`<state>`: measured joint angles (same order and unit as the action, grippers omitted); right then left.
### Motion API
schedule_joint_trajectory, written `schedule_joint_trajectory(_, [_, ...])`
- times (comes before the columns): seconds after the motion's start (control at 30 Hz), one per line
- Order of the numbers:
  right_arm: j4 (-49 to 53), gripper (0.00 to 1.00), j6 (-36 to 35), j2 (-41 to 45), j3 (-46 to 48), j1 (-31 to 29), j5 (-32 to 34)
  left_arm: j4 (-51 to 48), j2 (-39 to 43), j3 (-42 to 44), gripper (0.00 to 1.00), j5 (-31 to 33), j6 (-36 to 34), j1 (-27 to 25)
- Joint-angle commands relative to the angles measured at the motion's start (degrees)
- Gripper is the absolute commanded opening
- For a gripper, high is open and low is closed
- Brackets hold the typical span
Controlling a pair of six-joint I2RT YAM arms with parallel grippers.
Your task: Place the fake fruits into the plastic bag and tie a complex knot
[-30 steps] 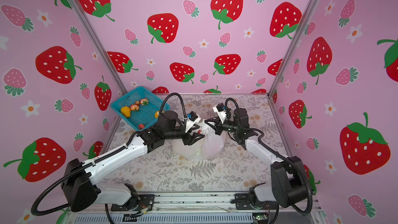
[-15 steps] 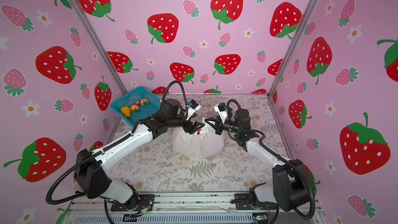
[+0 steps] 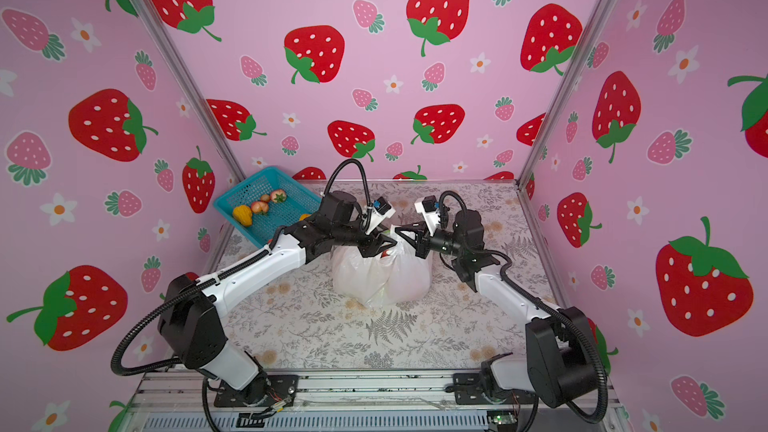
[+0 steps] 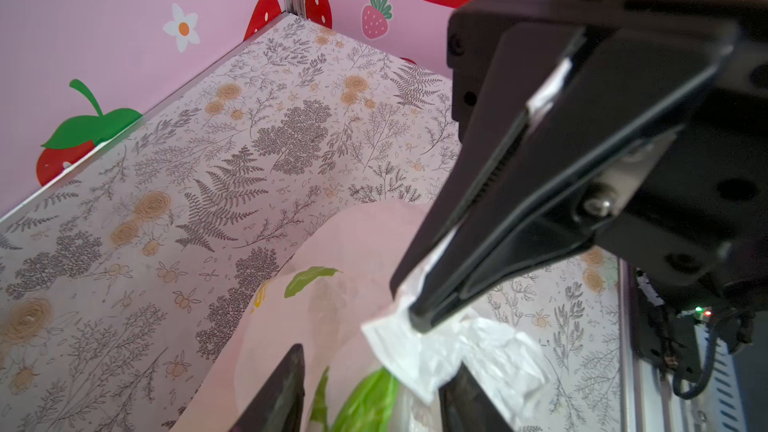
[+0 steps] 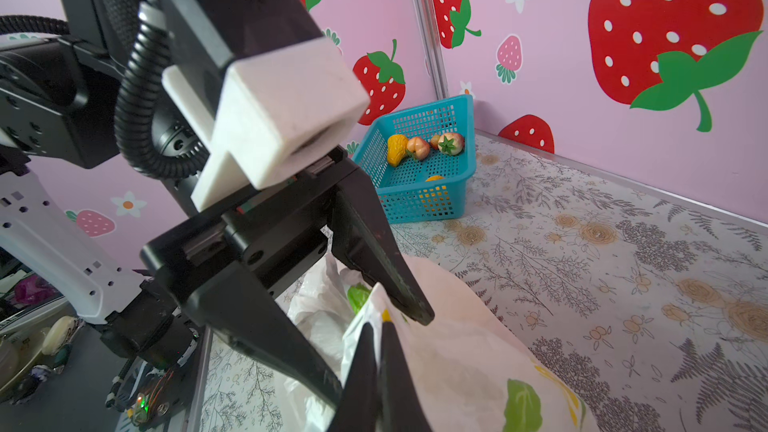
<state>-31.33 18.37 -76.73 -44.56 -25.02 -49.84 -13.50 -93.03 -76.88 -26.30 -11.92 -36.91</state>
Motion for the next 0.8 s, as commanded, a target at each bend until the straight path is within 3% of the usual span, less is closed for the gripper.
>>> schedule_joint_trajectory(0.0, [-2.35,0.0,0.22,0.61,0.08,-0.3,0.07,1.56,-0.7,-2.31,0.39,-2.51,-0.39,0.52])
schedule_joint_trajectory(0.1, [-1.16,0.0,-1.02,0.97,-0.01,-0.3,0.87,0.68,-0.47,-1.88,0.22,-2.66,-2.66,0.94])
schedule_joint_trajectory(0.23, [-0.07,0.0,-3.61,1.09,-0.36,-0.29,0.98,0.01,-0.46,-1.78,0.09,-4.52,-6.16,1.41])
schedule_joint_trajectory(0.37, [2.35,0.14,-9.21,1.29,-0.44,-0.21,1.37,-1.69,-0.14,-2.29,0.01,-4.79,-12.43,1.67])
schedule_joint_trajectory(0.57, [5.93,0.35,-17.5,1.1,-1.06,-0.21,0.38,-1.98,0.68,-1.98,0.0,-5.58,-17.62,2.58])
schedule_joint_trajectory(0.77, [11.73,0.45,-24.0,-1.09,-3.61,-0.23,-2.6,-1.88,1.45,-1.21,0.0,-6.95,-19.87,2.86])
